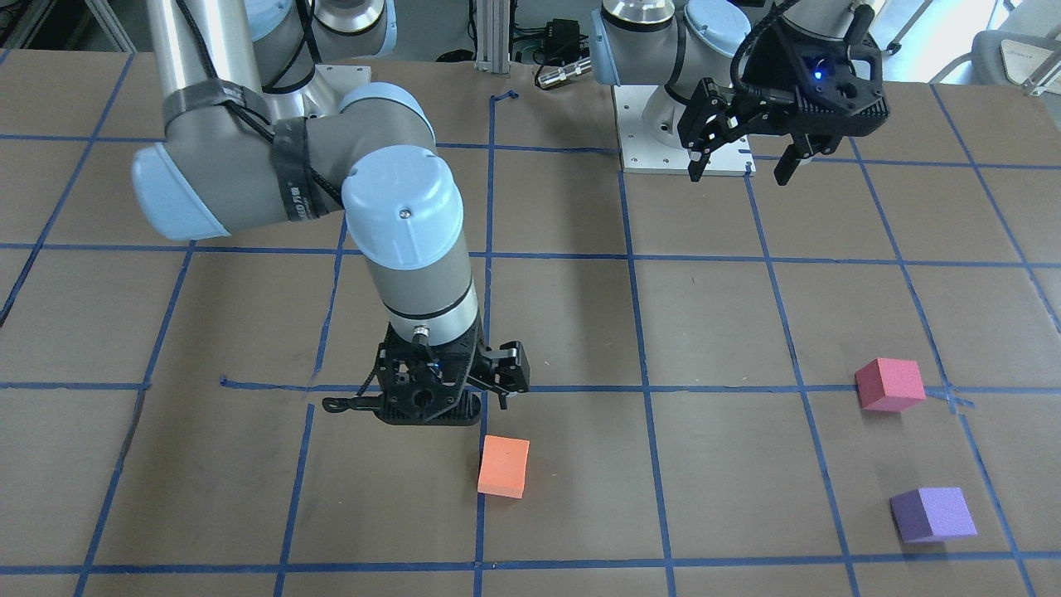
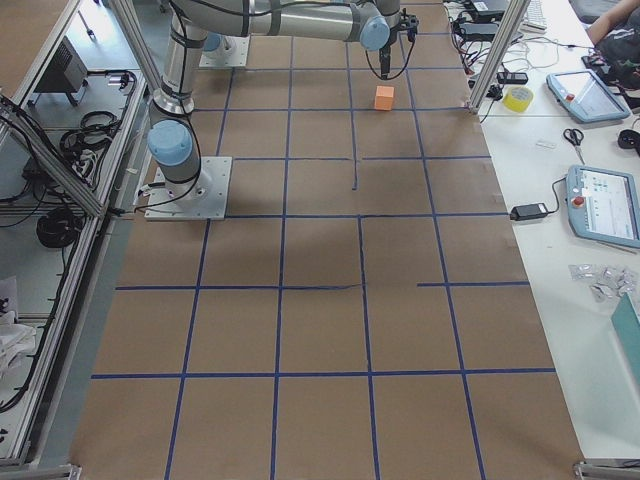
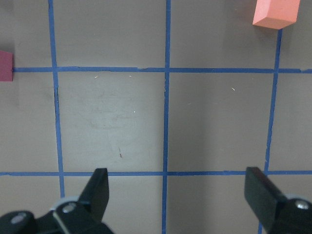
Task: Arrange blocks in a line
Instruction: 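Release the orange cube and raise the right gripper away, then move the left gripper over the orange cube and grasp it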
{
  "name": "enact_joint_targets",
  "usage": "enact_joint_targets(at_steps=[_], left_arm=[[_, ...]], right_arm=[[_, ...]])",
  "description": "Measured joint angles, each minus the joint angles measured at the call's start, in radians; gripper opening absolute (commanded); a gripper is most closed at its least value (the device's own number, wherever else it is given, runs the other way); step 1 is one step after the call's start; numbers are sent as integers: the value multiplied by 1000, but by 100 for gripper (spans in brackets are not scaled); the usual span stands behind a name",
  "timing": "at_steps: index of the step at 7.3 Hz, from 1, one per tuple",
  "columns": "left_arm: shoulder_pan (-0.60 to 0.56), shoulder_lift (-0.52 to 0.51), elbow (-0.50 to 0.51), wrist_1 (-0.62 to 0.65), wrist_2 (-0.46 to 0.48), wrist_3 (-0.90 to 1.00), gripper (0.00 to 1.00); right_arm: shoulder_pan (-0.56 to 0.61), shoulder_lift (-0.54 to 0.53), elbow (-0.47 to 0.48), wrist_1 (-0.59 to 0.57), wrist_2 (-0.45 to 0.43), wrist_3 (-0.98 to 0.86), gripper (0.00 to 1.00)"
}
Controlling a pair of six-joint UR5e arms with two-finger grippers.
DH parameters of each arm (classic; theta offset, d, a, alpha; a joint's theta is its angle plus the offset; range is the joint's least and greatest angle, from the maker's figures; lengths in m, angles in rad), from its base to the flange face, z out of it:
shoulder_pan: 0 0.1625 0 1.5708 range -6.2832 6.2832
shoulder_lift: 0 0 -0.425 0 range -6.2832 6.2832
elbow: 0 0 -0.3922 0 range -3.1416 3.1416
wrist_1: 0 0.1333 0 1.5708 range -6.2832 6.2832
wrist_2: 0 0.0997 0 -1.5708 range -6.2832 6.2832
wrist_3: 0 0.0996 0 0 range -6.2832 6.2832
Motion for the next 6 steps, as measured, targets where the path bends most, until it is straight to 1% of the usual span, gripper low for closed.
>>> enact_joint_targets(at_steps=[1, 3, 4, 6], left_arm=[[-23, -27, 0, 47, 0, -4, 100], [-71, -130, 1, 206, -6, -51, 100], [-111, -198, 3, 272, -16, -73, 100], [-197, -360, 25, 393, -34, -101, 100]], right_arm=[[-54, -42, 1, 72, -17, -127, 100], [-134, -91, 6, 172, -101, -314, 100], [-161, -98, 11, 191, -119, -358, 100], [-232, -101, 16, 194, -104, -498, 100]])
